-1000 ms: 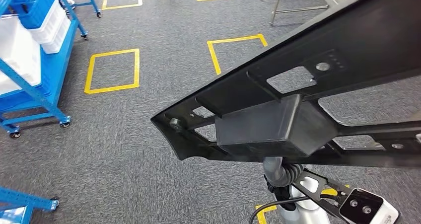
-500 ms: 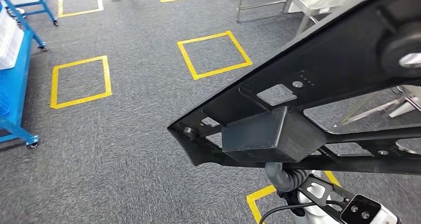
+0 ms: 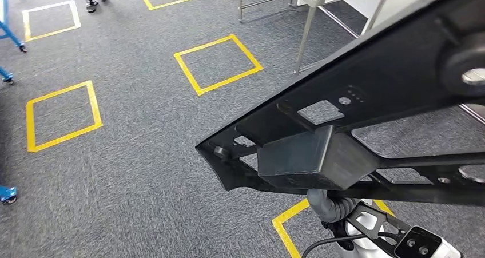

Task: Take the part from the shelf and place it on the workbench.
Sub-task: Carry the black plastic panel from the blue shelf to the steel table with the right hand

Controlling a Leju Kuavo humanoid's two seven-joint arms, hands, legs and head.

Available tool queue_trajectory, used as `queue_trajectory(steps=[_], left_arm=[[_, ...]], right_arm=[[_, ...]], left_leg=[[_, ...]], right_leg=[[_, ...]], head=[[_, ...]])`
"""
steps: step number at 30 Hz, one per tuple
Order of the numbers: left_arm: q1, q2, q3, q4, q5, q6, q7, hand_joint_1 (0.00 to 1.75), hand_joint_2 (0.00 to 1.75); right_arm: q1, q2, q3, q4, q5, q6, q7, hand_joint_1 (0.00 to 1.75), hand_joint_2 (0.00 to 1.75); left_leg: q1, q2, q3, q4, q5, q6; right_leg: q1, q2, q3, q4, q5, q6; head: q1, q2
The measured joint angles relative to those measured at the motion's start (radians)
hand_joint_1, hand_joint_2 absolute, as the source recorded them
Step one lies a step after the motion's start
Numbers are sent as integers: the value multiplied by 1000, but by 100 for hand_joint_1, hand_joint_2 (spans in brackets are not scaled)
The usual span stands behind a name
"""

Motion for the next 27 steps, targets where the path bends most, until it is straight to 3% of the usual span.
queue_trajectory(steps=[2, 4, 6, 8, 10, 12, 14, 15, 16, 18, 20, 21, 23, 25, 27], left_arm=[[-1, 0, 0, 0, 0, 0, 0, 0, 175], [-1, 0, 0, 0, 0, 0, 0, 0, 175], [-1, 0, 0, 0, 0, 0, 0, 0, 175], [-4, 0, 0, 0, 0, 0, 0, 0, 175], [-6, 0, 0, 0, 0, 0, 0, 0, 175], [-4, 0, 0, 0, 0, 0, 0, 0, 175], [0, 0, 0, 0, 1, 0, 0, 0, 175], [0, 0, 0, 0, 1, 0, 0, 0, 175], [-1, 0, 0, 0, 1, 0, 0, 0, 175], [-3, 0, 0, 0, 1, 0, 0, 0, 175], [-4, -1, 0, 0, 1, 0, 0, 0, 175], [-4, -2, 0, 0, 1, 0, 0, 0, 175], [-5, -2, 0, 0, 1, 0, 0, 0, 175], [-7, -2, -1, 0, 1, -1, 0, 0, 175], [-4, -2, -1, 0, 0, -1, 0, 0, 175]], right_arm=[[0, 0, 0, 0, 0, 0, 0, 175, 175], [0, 0, 0, 0, 0, 0, 0, 175, 175], [0, 0, 0, 0, 0, 0, 0, 175, 175], [3, -1, 0, 0, 0, 0, 0, 175, 175], [3, -2, 0, -1, 0, 0, 0, 175, 175], [3, -3, 0, -2, 0, 0, 0, 175, 175], [5, -4, 1, -2, 0, -1, 0, 175, 175], [5, -4, 1, -2, 0, -2, 0, 175, 175], [5, -5, 1, -2, 0, -2, 0, 175, 175], [4, -5, 1, -2, 0, -2, 0, 175, 175], [3, -6, 1, -3, 0, -2, 0, 175, 175], [3, -6, 0, -3, 0, -2, 0, 175, 175], [4, -6, 0, -4, 0, -3, 0, 175, 175], [3, -7, 1, -5, 0, -2, 0, 175, 175], [1, -7, 1, -6, 0, -2, 0, 175, 175]], left_leg=[[5, -14, 47, -111, 75, 0], [9, -50, 103, -238, 124, 1], [9, -65, 121, -277, 127, 8], [7, -47, 121, -283, 131, 22], [7, -27, 123, -290, 136, 37], [5, -5, 123, -293, 137, 46], [1, 18, 123, -293, 135, 49], [-1, 30, 123, -293, 134, 49], [-2, 40, 125, -293, 133, 49], [-4, 57, 131, -293, 129, 45], [-7, 72, 135, -292, 124, 37], [-8, 80, 136, -292, 123, 32], [-8, 92, 139, -293, 119, 22], [-6, 63, 129, -260, 93, 13], [-2, 17, 81, -148, 31, 7]], right_leg=[[-2, 24, 2, 5, -3, 4], [-1, 47, -1, 13, -7, 13], [-1, 66, -9, 17, -6, 25], [-5, 74, -15, 18, -4, 37], [-4, 35, -37, 62, -33, 46], [-4, -17, -95, 182, -96, 52], [-6, -31, -151, 296, -134, 55], [-7, -33, -157, 306, -127, 55], [-7, -37, -140, 273, -102, 53], [-1, -68, -63, 126, -37, 42], [11, -100, -12, 24, -7, 29], [16, -104, -8, 11, -8, 25], [14, -82, -10, 7, -2, 19], [6, -64, -6, -2, 4, 9], [3, -45, -4, -6, 6, 2]], head=[[0, 0], [0, 0], [0, 0], [0, 0], [0, 0], [0, 0], [0, 0], [0, 0], [0, 0], [0, 0], [0, 0], [0, 0], [0, 0], [0, 0], [0, 0]])
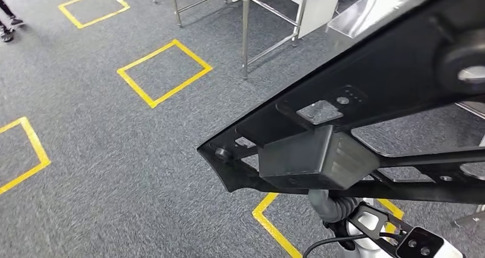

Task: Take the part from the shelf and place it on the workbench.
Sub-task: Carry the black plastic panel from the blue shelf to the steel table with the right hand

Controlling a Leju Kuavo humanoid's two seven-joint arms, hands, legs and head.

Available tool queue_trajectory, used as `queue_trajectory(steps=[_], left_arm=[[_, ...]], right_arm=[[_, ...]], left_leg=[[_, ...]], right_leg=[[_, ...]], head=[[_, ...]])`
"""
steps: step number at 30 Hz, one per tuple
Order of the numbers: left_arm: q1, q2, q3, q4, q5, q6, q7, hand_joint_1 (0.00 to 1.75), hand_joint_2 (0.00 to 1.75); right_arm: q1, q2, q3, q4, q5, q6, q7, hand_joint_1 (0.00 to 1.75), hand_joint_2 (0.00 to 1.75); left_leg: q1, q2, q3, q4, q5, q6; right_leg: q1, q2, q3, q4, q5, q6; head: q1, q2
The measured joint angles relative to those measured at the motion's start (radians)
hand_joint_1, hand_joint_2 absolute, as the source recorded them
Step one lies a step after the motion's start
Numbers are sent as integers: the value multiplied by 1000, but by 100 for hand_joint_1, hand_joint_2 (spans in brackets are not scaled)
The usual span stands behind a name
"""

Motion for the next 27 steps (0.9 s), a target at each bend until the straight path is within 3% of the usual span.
queue_trajectory(steps=[2, 3, 6, 11, 14, 15, 17, 18, 20, 21, 22, 23, 25, 27], left_arm=[[5, 1, 0, 0, 0, 0, 0, 0, 175], [7, 1, 0, 0, 1, 0, 0, 0, 175], [7, 1, 0, 0, 1, 0, 0, 0, 175], [6, 1, 0, 0, 1, 0, 0, 0, 175], [4, 1, 0, 0, 1, 0, 0, 0, 175], [3, 1, 0, 0, 1, 0, 0, 0, 175], [0, 1, -1, 0, 1, -1, 0, 0, 175], [1, 0, -1, 0, 1, -1, 0, 0, 175], [4, 1, -1, 0, 1, -1, 0, 0, 175], [5, 1, -1, 0, 1, -1, 0, 0, 175], [5, 1, -1, 0, 1, -1, 0, 0, 175], [4, 1, -1, 0, 1, -1, 0, 0, 175], [2, 1, -2, 0, 1, -1, 0, 0, 175], [2, 0, -5, 0, 1, -1, 0, 0, 175]], right_arm=[[1, 0, 0, 0, 0, 0, 0, 175, 175], [2, 0, 0, 0, 0, 0, 0, 175, 175], [3, 0, 0, 0, 0, 0, 0, 175, 175], [3, 0, 0, 0, 0, 0, 0, 175, 175], [2, 0, 0, 0, 0, 0, 0, 175, 175], [2, 0, 0, 0, 0, 0, 0, 175, 175], [2, 0, 0, 0, 0, 0, 0, 175, 175], [2, 0, 0, 0, 0, 0, 0, 175, 175], [3, -1, 0, 0, 0, 0, 0, 175, 175], [4, -1, 0, 0, 0, 0, 0, 175, 175], [4, -1, 0, 0, 0, 0, 0, 175, 175], [4, -1, 0, 0, 0, 0, 0, 175, 175], [3, -1, 0, 0, 0, 0, 0, 175, 175], [3, -1, 0, 0, 0, 0, 0, 175, 175]], left_leg=[[2, -15, -62, 126, -46, -5], [2, -16, -76, 148, -43, -6], [4, -17, -59, 95, 10, -7], [5, -17, -43, 58, 31, -7], [9, -38, 23, -87, 84, -4], [9, -40, 38, -126, 96, 7], [7, -30, 38, -136, 101, 31], [7, -22, 37, -139, 104, 40], [5, -12, 35, -139, 104, 42], [4, -7, 35, -139, 104, 43], [3, -3, 35, -138, 103, 42], [3, -1, 37, -138, 102, 42], [1, 3, 42, -138, 100, 37], [0, 6, 42, -138, 98, 28]], right_leg=[[0, 21, -1, 2, 0, -2], [0, 32, -1, 5, -1, -2], [-1, 51, 0, 9, -3, 0], [-2, 55, 1, 11, -4, 2], [-1, 71, -2, 21, -11, 12], [-1, 69, -7, 30, -17, 22], [-1, 46, -38, 88, -52, 40], [-3, 29, -67, 147, -84, 48], [-6, 16, -132, 283, -141, 53], [-7, 14, -149, 318, -147, 54], [-7, 12, -144, 310, -131, 54], [-7, 11, -117, 258, -98, 51], [-3, -2, -39, 106, -35, 41], [4, -10, -1, 25, -16, 32]], head=[[0, 0], [0, 0], [0, 0], [0, 0], [0, 0], [0, 0], [0, 0], [0, 0], [0, 0], [0, 0], [0, 0], [0, 0], [0, 0], [0, 0]])
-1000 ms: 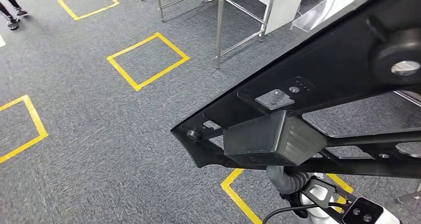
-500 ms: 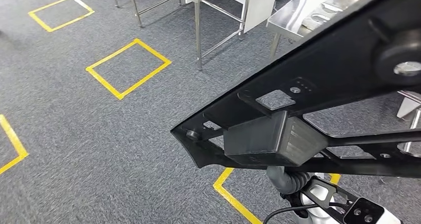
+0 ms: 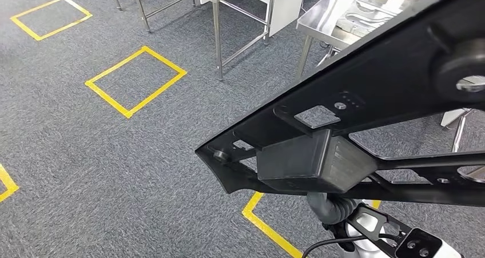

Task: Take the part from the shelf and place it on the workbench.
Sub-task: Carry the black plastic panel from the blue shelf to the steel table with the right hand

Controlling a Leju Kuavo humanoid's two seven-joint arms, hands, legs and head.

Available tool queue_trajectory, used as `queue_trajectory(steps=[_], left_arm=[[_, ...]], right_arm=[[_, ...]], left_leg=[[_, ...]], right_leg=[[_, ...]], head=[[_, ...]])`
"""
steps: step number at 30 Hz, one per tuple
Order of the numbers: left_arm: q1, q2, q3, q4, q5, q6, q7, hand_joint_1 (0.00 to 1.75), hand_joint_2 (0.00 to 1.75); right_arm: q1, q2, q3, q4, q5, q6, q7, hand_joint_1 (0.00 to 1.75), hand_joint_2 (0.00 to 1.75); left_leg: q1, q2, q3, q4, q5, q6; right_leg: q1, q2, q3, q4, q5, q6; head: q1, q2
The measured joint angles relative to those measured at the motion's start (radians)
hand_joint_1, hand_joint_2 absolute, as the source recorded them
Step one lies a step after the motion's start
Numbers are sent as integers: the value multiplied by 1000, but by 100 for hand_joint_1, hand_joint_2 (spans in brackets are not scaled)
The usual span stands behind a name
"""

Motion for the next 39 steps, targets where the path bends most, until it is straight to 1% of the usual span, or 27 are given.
queue_trajectory(steps=[2, 4, 5, 6, 8, 9, 10, 11, 13, 14, 15, 18, 20, 21, 23, 24, 25, 26, 27, 29, 30, 31, 33, 34, 35, 37, 39], left_arm=[[0, 0, -2, 0, 1, 0, 0, 0, 175], [-1, 0, -3, 0, 2, -1, 0, 0, 175], [0, 0, -3, 0, 3, -1, 0, 0, 175], [1, 0, -3, 0, 3, -1, 0, 0, 175], [4, 1, -3, 0, 4, -2, 0, 0, 175], [5, 1, -3, 0, 4, -2, 0, 0, 175], [6, 1, -3, 0, 4, -2, 0, 0, 175], [6, 1, -3, 0, 4, -2, 0, 0, 175], [6, 2, -3, 0, 4, -2, 0, 0, 175], [6, 3, -3, 0, 4, -2, 0, 0, 175], [5, 3, -3, 0, 4, -2, 0, 0, 175], [5, 3, -3, 0, 4, -2, 0, 0, 175], [3, 3, -3, 0, 4, -2, 0, 0, 175], [2, 3, -3, 0, 3, -3, 0, 0, 175], [1, 3, -4, 0, 5, -5, -1, 0, 175], [0, 3, -4, 0, 9, -6, -1, 0, 175], [-1, 3, -4, 0, 13, -9, 0, 0, 175], [-2, 3, -4, 0, 18, -11, 0, 0, 175], [-3, 3, -4, 0, 22, -13, 0, 0, 175], [-3, 2, -4, 0, 28, -15, 0, 0, 175], [-1, 1, -3, 0, 31, -15, -1, 0, 175], [1, 0, -2, 0, 33, -15, -2, 0, 175], [6, -3, -1, 0, 38, -15, -6, 0, 175], [7, -4, 0, 0, 40, -15, -8, 0, 175], [8, -6, 1, 0, 40, -15, -10, 0, 175], [12, -9, 4, 0, 40, -15, -12, 0, 175], [20, -11, 9, 0, 39, -16, -10, 0, 175]], right_arm=[[0, 0, 0, 0, 0, -1, 0, 175, 175], [0, -1, 0, 0, 1, -4, 0, 175, 175], [-1, -1, 0, 0, 1, -6, 0, 175, 175], [-1, -1, 1, 0, 1, -8, 0, 175, 175], [-1, -1, 1, 0, 1, -9, 0, 175, 175], [0, -1, 1, 0, 1, -9, 0, 175, 175], [0, -1, 1, 0, 1, -9, 0, 175, 175], [0, -1, 1, 0, 1, -9, 0, 175, 175], [0, -1, 1, 0, 1, -9, 0, 175, 175], [0, -1, 1, 0, 1, -10, 0, 175, 175], [0, -1, 1, 0, 1, -10, 0, 175, 175], [0, -1, 2, 0, 1, -10, 0, 175, 175], [-1, 0, 2, 0, 4, -13, 0, 175, 175], [0, 2, 2, 3, 11, -18, 0, 175, 175], [0, 17, 8, 26, 35, -37, 0, 175, 175], [-3, 30, 16, 46, 47, -47, 0, 175, 175], [-9, 44, 28, 69, 53, -54, 0, 175, 175], [-16, 55, 41, 90, 56, -59, 0, 175, 175], [-24, 64, 53, 107, 55, -61, 0, 175, 175], [-36, 76, 69, 129, 53, -58, 0, 175, 175], [-40, 80, 75, 137, 51, -54, 0, 175, 175], [-41, 84, 80, 143, 51, -49, 0, 175, 175], [-41, 90, 89, 153, 50, -41, 0, 175, 175], [-41, 93, 93, 158, 51, -38, 0, 175, 175], [-42, 97, 97, 163, 52, -35, 0, 175, 175], [-44, 106, 103, 172, 56, -34, 0, 175, 175], [-46, 111, 105, 181, 63, -40, 0, 175, 175]], left_leg=[[0, 5, 1, -3, 0, -12], [1, 1, -2, 13, -14, -21], [1, -6, -16, 46, -36, -25], [2, -13, -41, 102, -67, -28], [2, -21, -109, 242, -127, -32], [2, -21, -133, 285, -136, -33], [2, -21, -138, 291, -125, -34], [3, -21, -123, 252, -94, -33], [2, -25, -56, 108, -23, -29], [2, -27, -29, 50, -2, -24], [1, -29, -14, 16, 6, -20], [-1, -29, -12, 4, 8, -2], [2, -25, -11, -2, 12, 10], [3, -22, -10, -4, 14, 14], [2, -14, -11, -4, 14, 18], [1, -8, -12, -4, 13, 18], [0, -2, -11, -4, 13, 18], [0, 5, -10, -4, 12, 17], [-1, 12, -8, -4, 10, 16], [-3, 23, -3, -3, 7, 11], [-5, 29, -1, -3, 5, 7], [-6, 35, 0, -3, 3, 2], [-7, 51, 4, -6, 1, -10], [-7, 50, 5, -2, -5, -15], [-5, 39, 0, 16, -20, -19], [-1, 1, -43, 115, -77, -26], [1, -19, -108, 250, -131, -31]], right_leg=[[3, 5, 0, -7, -1, -7], [-2, 9, 5, -17, 4, -17], [-6, 10, 8, -22, 7, -23], [-7, 12, 11, -25, 8, -26], [-6, 17, 10, -24, 7, -30], [-6, 20, 11, -23, 6, -30], [-5, 23, 11, -21, 5, -30], [-6, 26, 13, -20, 3, -29], [-4, 31, 15, -14, -3, -23], [-2, 34, 15, -10, -6, -19], [0, 36, 13, -8, -7, -15], [-1, 38, 10, -5, -9, -1], [-4, 33, -6, 32, -36, 11], [-6, 30, -28, 81, -64, 15], [-8, 26, -95, 217, -126, 22], [-9, 25, -123, 270, -141, 24], [-9, 23, -135, 289, -137, 24], [-9, 20, -126, 266, -113, 22], [-8, 13, -98, 206, -77, 18], [-1, -23, -26, 60, -16, 6], [4, -36, -5, 14, -3, -1], [9, -43, 2, -6, -1, -7], [10, -25, 2, -11, 1, -16], [7, -16, 4, -17, 4, -20], [4, -7, 7, -23, 8, -26], [-2, 10, 12, -31, 13, -34], [-2, 33, 10, -29, 14, -36]], head=[[0, 0], [0, 0], [0, 0], [0, 0], [0, 0], [0, 0], [0, 0], [0, 0], [0, 0], [0, 0], [0, 0], [0, 0], [0, 0], [0, 0], [0, 0], [0, 0], [0, 0], [0, 0], [0, 0], [0, 0], [0, 0], [0, 0], [0, 0], [0, 0], [0, 0], [0, 0], [0, 0]])
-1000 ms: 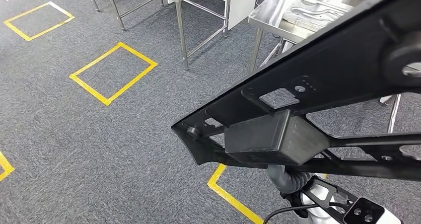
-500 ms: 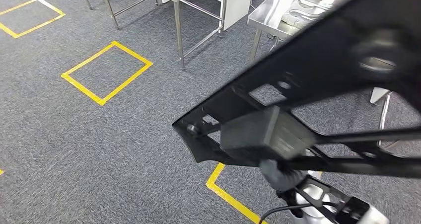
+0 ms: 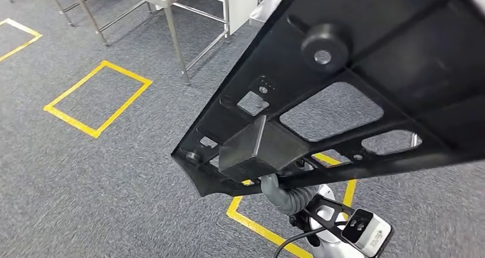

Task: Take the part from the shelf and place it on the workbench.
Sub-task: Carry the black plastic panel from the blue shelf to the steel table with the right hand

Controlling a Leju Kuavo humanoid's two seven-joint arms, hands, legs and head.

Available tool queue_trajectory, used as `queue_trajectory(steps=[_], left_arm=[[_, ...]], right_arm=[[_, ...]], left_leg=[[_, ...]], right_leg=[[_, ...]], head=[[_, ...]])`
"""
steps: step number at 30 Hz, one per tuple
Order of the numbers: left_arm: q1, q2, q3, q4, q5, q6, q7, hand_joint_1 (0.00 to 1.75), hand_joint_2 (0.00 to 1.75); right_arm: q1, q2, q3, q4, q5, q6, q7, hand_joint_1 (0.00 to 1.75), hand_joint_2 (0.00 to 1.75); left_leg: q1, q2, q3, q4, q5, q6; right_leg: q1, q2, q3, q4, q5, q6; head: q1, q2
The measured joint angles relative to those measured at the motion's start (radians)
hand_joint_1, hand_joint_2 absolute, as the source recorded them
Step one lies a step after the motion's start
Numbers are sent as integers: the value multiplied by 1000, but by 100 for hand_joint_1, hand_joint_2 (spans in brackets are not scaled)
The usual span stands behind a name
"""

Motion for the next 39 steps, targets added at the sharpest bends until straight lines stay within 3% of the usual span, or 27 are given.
queue_trajectory(steps=[1, 2, 3, 5, 7, 9, 10, 12, 14, 15, 16, 17, 18, 19, 21, 23, 25, 27, 29, 31, 32, 33, 34, 36, 38, 39], left_arm=[[3, 0, 2, 0, 0, 0, 2, 0, 175], [6, 0, 4, 0, 0, 0, 3, 0, 175], [6, 0, 5, 0, 0, 0, 5, 0, 175], [7, 0, 7, 0, 0, 4, 9, 0, 175], [8, -1, 9, 0, 3, 10, 13, 0, 175], [10, -2, 12, 0, 8, 14, 14, 0, 175], [10, -4, 13, 0, 9, 15, 12, 0, 175], [11, -6, 14, -1, 11, 14, 8, 0, 175], [15, -7, 16, -1, 14, 15, 4, 0, 175], [18, -7, 18, -1, 16, 16, 2, 0, 175], [21, -7, 21, -1, 17, 17, 0, 0, 175], [22, -7, 24, -1, 18, 19, -1, 0, 175], [21, -8, 27, -1, 18, 21, -2, 0, 175], [21, -9, 29, -1, 19, 21, -3, 0, 175], [19, -11, 32, -1, 19, 21, -4, 0, 175], [19, -12, 33, -1, 19, 17, -5, 0, 175], [17, -12, 33, -1, 20, 11, -5, 0, 175], [14, -13, 33, -1, 20, 7, -6, 0, 175], [16, -15, 33, 0, 20, 5, -7, 0, 175], [20, -15, 35, 0, 23, 1, -7, 0, 175], [21, -15, 36, 0, 25, -2, -7, 0, 175], [21, -15, 38, 0, 27, -5, -7, 0, 175], [20, -15, 39, 0, 29, -8, -7, 0, 175], [17, -15, 39, 0, 31, -10, -7, 0, 175], [17, -15, 41, 0, 31, -12, -7, 0, 175], [16, -15, 41, 0, 31, -14, -7, 0, 175]], right_arm=[[0, 0, 0, 3, 3, -6, 0, 175, 175], [0, 0, 0, 4, 5, -14, 0, 175, 175], [0, 0, 0, 5, 5, -22, 0, 175, 175], [1, 0, 0, 5, -1, -39, 0, 175, 175], [5, 0, -1, 4, -14, -57, 0, 175, 175], [15, 0, -3, 2, -24, -66, 0, 175, 175], [21, -1, -4, 0, -27, -66, 0, 175, 175], [29, -3, -4, -7, -29, -63, 0, 175, 175], [41, -5, -4, -15, -27, -62, 0, 175, 175], [49, -6, -4, -18, -26, -62, 0, 175, 175], [57, -7, -4, -20, -24, -62, 0, 175, 175], [64, -8, -4, -22, -21, -62, 0, 175, 175], [68, -9, -4, -24, -18, -62, 0, 175, 175], [69, -10, -3, -25, -16, -62, 0, 175, 175], [65, -10, -3, -26, -13, -61, 0, 175, 175], [60, -10, -3, -26, -12, -60, 0, 175, 175], [59, -10, -3, -25, -12, -60, 0, 175, 175], [56, -10, -3, -25, -12, -59, 0, 175, 175], [52, -9, -3, -24, -12, -59, 0, 175, 175], [50, -9, -3, -20, -13, -56, 0, 175, 175], [50, -9, -3, -18, -14, -52, 0, 175, 175], [48, -9, -3, -16, -15, -49, 1, 175, 175], [46, -9, -3, -14, -15, -45, 1, 175, 175], [41, -9, -3, -14, -16, -42, 2, 175, 175], [35, -9, -3, -14, -17, -41, 3, 175, 175], [33, -9, -3, -13, -18, -41, 3, 175, 175]], left_leg=[[0, -3, -19, 34, -4, -1], [1, -4, -18, 25, 15, -2], [2, -8, 3, -25, 50, -1], [5, -39, 67, -170, 115, 2], [7, -63, 101, -241, 133, 10], [5, -52, 104, -246, 133, 22], [6, -42, 104, -249, 135, 28], [9, -22, 105, -255, 139, 41], [8, -1, 104, -256, 139, 47], [7, 10, 104, -256, 138, 48], [6, 22, 104, -256, 137, 48], [6, 33, 105, -256, 135, 48], [6, 43, 106, -256, 134, 46], [5, 53, 109, -256, 132, 45], [1, 69, 116, -255, 127, 38], [-3, 86, 121, -255, 122, 28], [-3, 100, 124, -256, 118, 17], [0, 64, 115, -224, 94, 7], [3, 11, 67, -118, 37, 0], [3, -3, 8, -1, -5, -4], [3, -4, -7, 20, -2, -5], [3, -5, -4, 4, 21, -5], [5, -10, 16, -47, 58, -5], [9, -45, 69, -174, 118, 0], [10, -76, 93, -231, 130, 10], [8, -77, 94, -234, 127, 16]], right_leg=[[0, 12, -1, 2, 0, 0], [0, 24, -1, 5, -1, 1], [-1, 36, 0, 8, -3, 3], [0, 58, -2, 17, -7, 10], [0, 76, -9, 24, -9, 19], [-1, 93, -15, 23, -6, 31], [-1, 91, -17, 26, -8, 36], [1, 52, -41, 74, -41, 47], [-2, 4, -102, 202, -107, 56], [-4, -5, -135, 270, -133, 60], [-6, -10, -158, 314, -144, 61], [-7, -12, -161, 319, -135, 61], [-7, -17, -142, 281, -108, 60], [-5, -29, -105, 210, -71, 55], [6, -75, -31, 68, -22, 40], [16, -94, -9, 17, -13, 29], [14, -70, -11, 13, -8, 20], [6, -48, -6, 4, -1, 9], [3, -25, -4, 0, 2, 1], [4, 1, -4, 2, 2, -1], [4, 15, -5, 4, 2, -1], [4, 28, -5, 8, 0, 0], [3, 41, -4, 12, -2, 3], [2, 64, -7, 23, -8, 10], [0, 83, -16, 30, -9, 21], [-2, 93, -21, 31, -7, 27]], head=[[0, 0], [0, 0], [0, 0], [0, 0], [0, 0], [0, 0], [0, 0], [0, 0], [0, 0], [0, 0], [0, 0], [0, 0], [0, 0], [0, 0], [0, 0], [0, 0], [0, 0], [0, 0], [0, 0], [0, 0], [0, 0], [0, 0], [0, 0], [0, 0], [0, 0], [0, 0]])
